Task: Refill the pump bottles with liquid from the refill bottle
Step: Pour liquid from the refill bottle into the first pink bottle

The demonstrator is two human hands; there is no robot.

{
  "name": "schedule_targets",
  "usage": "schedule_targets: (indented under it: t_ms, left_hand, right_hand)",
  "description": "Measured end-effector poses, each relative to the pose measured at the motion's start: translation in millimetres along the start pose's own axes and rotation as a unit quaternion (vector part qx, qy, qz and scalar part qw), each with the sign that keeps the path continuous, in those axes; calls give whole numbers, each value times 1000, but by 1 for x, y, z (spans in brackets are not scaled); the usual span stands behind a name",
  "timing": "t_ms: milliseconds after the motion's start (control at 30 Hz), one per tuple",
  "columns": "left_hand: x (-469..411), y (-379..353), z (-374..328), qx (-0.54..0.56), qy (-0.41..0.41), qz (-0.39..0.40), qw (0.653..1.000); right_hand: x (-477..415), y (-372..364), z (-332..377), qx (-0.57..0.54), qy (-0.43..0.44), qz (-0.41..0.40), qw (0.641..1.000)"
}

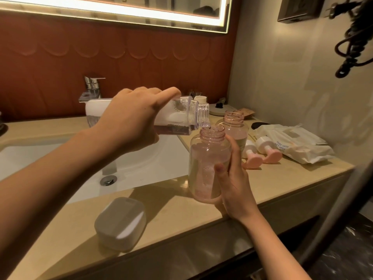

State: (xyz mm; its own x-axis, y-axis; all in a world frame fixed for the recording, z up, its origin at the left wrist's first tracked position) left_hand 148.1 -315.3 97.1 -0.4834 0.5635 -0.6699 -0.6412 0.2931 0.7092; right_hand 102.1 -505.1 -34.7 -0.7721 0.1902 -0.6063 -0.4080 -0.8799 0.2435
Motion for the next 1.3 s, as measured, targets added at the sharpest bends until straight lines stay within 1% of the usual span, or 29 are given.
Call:
schedule_targets:
  t_ms: [1300]
  left_hand:
    - [-1,0,0,2,-7,-12,1000]
  right_hand:
    - [0,0,1,4,6,-8,1000]
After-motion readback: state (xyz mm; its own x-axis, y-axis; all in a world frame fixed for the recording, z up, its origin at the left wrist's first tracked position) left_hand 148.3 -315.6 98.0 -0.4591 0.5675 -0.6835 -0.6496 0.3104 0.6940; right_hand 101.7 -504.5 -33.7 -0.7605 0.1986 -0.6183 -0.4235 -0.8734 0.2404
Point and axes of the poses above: each hand's wrist, its own x-axis away from the middle knuckle, its own y-axis out of the back of the hand, z = x × y, the point moved 1 cm from there along -x, towards the middle knuckle, and after that the axes turned 5 degrees about -z, right-handed, at the moved point
